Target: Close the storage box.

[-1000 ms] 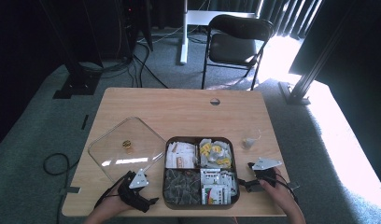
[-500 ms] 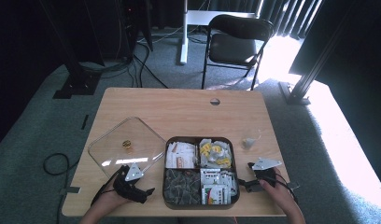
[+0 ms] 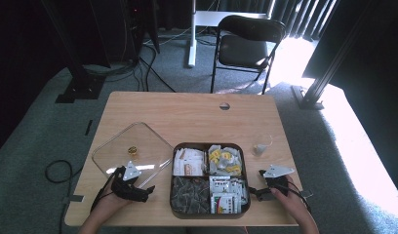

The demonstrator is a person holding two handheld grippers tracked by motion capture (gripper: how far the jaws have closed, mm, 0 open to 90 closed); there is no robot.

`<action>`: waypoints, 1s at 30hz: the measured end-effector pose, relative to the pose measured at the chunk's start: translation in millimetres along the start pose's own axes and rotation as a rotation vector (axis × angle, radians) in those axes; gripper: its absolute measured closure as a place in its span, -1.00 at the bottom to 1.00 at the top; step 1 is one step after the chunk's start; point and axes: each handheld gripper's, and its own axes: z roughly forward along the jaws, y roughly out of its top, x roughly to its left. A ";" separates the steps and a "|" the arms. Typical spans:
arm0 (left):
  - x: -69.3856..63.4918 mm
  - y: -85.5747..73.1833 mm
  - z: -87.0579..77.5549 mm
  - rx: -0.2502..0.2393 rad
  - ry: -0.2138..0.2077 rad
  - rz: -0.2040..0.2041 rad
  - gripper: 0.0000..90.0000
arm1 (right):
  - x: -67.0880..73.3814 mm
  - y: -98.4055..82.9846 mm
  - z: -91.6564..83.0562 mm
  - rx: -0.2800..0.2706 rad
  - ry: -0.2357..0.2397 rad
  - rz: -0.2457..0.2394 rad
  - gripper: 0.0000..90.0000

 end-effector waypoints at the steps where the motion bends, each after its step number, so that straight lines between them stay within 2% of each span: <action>1: 1.7 0.2 -0.5 -0.006 0.003 -0.010 -0.96 | 0.0 0.0 0.0 0.000 0.000 0.000 -0.72; 5: 10.1 0.6 -1.3 -0.021 0.022 -0.043 -0.96 | 0.0 0.0 0.0 0.000 0.000 0.000 -0.72; 14: 27.9 4.2 2.9 -0.054 0.102 -0.114 -0.96 | 0.0 0.0 0.0 0.000 0.000 0.000 -0.72; 21: 37.9 3.5 11.1 -0.043 0.119 -0.148 -0.96 | 0.0 0.0 0.0 0.000 0.000 0.000 -0.72; 24: 42.8 4.5 14.5 -0.043 0.141 -0.170 -0.96 | -0.1 0.1 0.0 -0.001 0.000 -0.002 -0.72; 30: 52.2 8.6 20.3 -0.044 0.162 -0.188 -0.96 | -0.1 0.1 0.0 0.000 0.000 -0.001 -0.72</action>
